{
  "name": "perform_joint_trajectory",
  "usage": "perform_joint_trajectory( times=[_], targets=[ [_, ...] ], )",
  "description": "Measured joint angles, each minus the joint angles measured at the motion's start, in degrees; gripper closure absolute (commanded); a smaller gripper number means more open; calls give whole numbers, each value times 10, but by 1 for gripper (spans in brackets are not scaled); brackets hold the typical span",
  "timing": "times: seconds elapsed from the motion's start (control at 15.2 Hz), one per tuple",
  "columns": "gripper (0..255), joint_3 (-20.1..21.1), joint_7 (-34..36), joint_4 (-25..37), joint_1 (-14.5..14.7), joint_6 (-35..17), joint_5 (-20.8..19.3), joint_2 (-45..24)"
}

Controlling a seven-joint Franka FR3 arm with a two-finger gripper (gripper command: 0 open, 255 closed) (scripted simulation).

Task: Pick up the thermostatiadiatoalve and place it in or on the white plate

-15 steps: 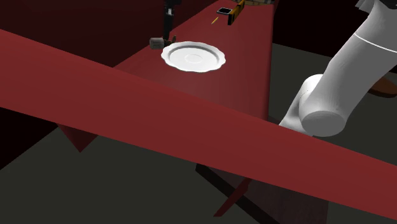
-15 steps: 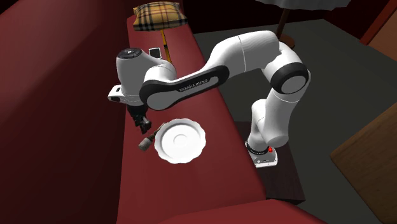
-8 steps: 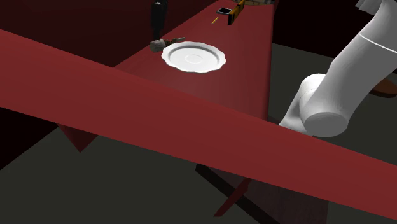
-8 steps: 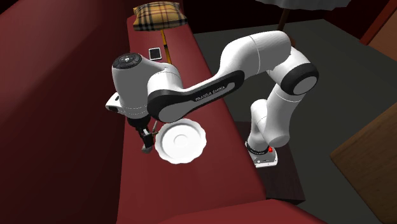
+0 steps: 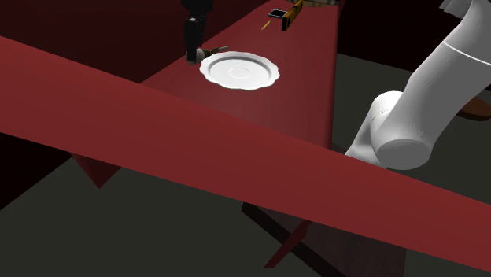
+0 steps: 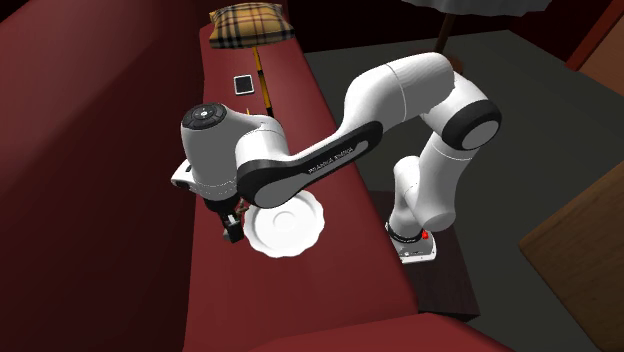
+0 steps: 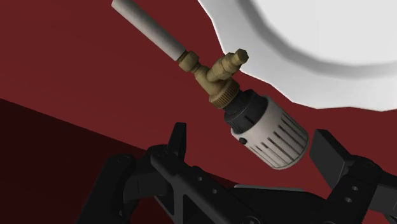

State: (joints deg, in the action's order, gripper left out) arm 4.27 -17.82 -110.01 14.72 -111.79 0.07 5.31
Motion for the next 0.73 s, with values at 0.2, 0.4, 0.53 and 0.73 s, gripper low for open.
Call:
perform_joint_trajectory(
  times=[0.2, 0.4, 0.53, 0.73],
  targets=[
    [0, 0, 0, -5, 0, -7, 0, -1],
    [0, 0, 0, -6, 0, -8, 0, -2],
    [255, 0, 0, -6, 0, -8, 0, -2],
    [255, 0, 0, -6, 0, -8, 0, -2]
  ],
)
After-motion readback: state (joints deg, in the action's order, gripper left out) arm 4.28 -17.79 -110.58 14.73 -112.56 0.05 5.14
